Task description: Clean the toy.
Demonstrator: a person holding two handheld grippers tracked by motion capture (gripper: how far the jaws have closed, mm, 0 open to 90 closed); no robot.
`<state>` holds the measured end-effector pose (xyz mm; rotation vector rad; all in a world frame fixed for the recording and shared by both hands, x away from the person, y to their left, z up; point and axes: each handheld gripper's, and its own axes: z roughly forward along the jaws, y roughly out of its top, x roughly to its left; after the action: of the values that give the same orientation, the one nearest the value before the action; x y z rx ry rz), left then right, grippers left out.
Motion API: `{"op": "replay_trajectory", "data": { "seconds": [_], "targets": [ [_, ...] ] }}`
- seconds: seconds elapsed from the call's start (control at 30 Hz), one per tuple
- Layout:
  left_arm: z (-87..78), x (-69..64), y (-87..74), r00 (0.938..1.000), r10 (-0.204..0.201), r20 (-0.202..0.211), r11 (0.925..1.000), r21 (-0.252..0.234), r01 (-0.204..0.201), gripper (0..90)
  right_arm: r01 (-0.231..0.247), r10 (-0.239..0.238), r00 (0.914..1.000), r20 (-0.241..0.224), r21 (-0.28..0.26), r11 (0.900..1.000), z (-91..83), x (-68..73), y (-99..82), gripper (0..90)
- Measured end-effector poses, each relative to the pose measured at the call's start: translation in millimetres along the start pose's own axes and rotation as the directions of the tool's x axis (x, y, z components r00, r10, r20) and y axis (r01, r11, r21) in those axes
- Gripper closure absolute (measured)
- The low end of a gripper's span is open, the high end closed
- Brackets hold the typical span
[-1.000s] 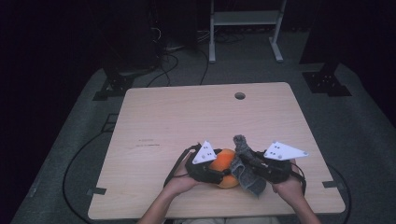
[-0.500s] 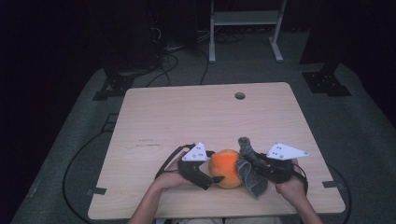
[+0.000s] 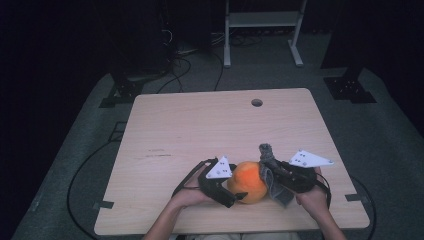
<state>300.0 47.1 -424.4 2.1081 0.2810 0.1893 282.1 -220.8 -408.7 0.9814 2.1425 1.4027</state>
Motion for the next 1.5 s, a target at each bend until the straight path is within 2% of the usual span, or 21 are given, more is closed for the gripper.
{"op": "replay_trajectory", "data": {
  "seconds": [0.03,0.13,0.2,0.23,0.3,0.4,0.5,0.6,0.67,0.7,0.8,0.87,0.93,1.0,1.1,1.17,1.23,1.3,1.37,1.5],
  "targets": [
    [1.7,-0.9,-1.4,1.0000,0.001,-0.002,0.9999,-0.015,-0.001,9.2,0.010,-0.010,0.9999,0.007,0.005,0.9999,-0.2,1.3,0.0,73.3],
    [0.7,-3.0,-2.3,0.9998,0.013,-0.013,0.9994,-0.033,-0.014,25.1,0.016,-0.016,0.9998,0.010,0.019,0.9997,-3.7,-1.9,-0.8,73.4],
    [-1.1,-3.1,-1.2,0.9997,0.007,-0.024,0.9992,-0.039,-0.008,27.1,0.023,-0.023,0.9997,0.010,0.020,0.9995,-5.8,-3.2,0.4,73.4],
    [-1.3,-2.5,-0.7,0.9997,-0.008,-0.025,0.9992,-0.040,0.007,28.4,0.032,-0.032,0.9995,0.007,0.022,0.9993,-8.0,-4.2,1.9,73.4],
    [-1.1,-1.4,-1.4,0.9996,-0.023,-0.015,0.9991,-0.037,0.022,29.0,0.035,-0.035,0.9993,-0.013,0.023,0.9991,-11.0,-4.3,4.2,73.6],
    [-0.9,1.1,-3.6,0.9989,-0.045,-0.007,0.9982,-0.040,0.045,28.6,0.063,-0.063,0.9966,-0.054,0.003,0.9980,-14.4,6.7,9.2,73.6],
    [-0.6,5.9,-6.8,0.9961,-0.089,-0.005,0.9947,-0.054,0.088,27.8,0.107,-0.111,0.9854,-0.129,-0.036,0.9936,-16.0,23.7,18.3,73.3],
    [-2.4,8.1,-9.0,0.9949,-0.100,-0.009,0.9938,-0.050,0.099,27.7,0.173,-0.175,0.9763,-0.127,-0.032,0.9845,-13.0,33.6,21.7,73.1],
    [-2.4,8.2,-9.9,0.9939,-0.110,-0.013,0.9929,-0.048,0.109,27.7,0.162,-0.163,0.9806,-0.109,-0.021,0.9866,-10.2,27.3,17.3,73.2],
    [-1.9,8.6,-10.0,0.9935,-0.113,-0.016,0.9927,-0.045,0.112,27.7,0.160,-0.160,0.9836,-0.083,-0.008,0.9870,-8.3,21.2,13.1,73.2],
    [0.1,10.4,-10.0,0.9912,-0.132,-0.016,0.9899,-0.054,0.131,27.7,0.080,-0.079,0.9951,-0.060,0.023,0.9965,-5.7,-0.9,-2.2,73.3],
    [0.6,10.9,-10.1,0.9909,-0.134,-0.016,0.9894,-0.059,0.132,27.6,0.076,-0.075,0.9968,-0.029,0.044,0.9961,-7.0,-7.4,-6.3,73.5],
    [1.0,11.4,-10.3,0.9905,-0.137,-0.018,0.9891,-0.058,0.135,27.3,0.074,-0.073,0.9969,-0.029,0.044,0.9963,-8.7,-6.1,-5.3,73.8],
    [2.1,11.8,-10.0,0.9901,-0.139,-0.019,0.9888,-0.057,0.138,26.9,0.096,-0.095,0.9945,-0.046,0.032,0.9948,-9.3,3.5,-0.1,74.0],
    [3.8,10.7,-9.4,0.9902,-0.139,-0.018,0.9889,-0.056,0.138,26.9,0.155,-0.154,0.9846,-0.082,-0.001,0.9880,-9.6,23.1,11.0,73.9],
    [4.1,8.6,-9.5,0.9921,-0.124,-0.018,0.9911,-0.051,0.123,27.0,0.166,-0.169,0.9782,-0.121,-0.030,0.9856,-10.2,32.4,16.5,73.8],
    [3.9,7.0,-9.8,0.9931,-0.116,-0.019,0.9922,-0.049,0.115,27.1,0.191,-0.193,0.9734,-0.123,-0.030,0.9812,-9.1,36.2,18.5,73.7],
    [3.8,6.4,-10.0,0.9943,-0.105,-0.015,0.9934,-0.048,0.105,27.3,0.179,-0.181,0.9766,-0.116,-0.028,0.9835,-8.4,31.1,16.5,73.7],
    [4.3,5.8,-10.2,0.9953,-0.097,-0.008,0.9943,-0.047,0.096,27.6,0.154,-0.155,0.9833,-0.095,-0.020,0.9878,-9.4,20.7,12.2,73.6],
    [5.3,5.4,-10.0,0.9962,-0.087,-0.003,0.9951,-0.048,0.087,27.6,0.084,-0.084,0.9954,-0.047,0.009,0.9964,-9.8,-2.1,-0.2,73.7]
  ]
}}
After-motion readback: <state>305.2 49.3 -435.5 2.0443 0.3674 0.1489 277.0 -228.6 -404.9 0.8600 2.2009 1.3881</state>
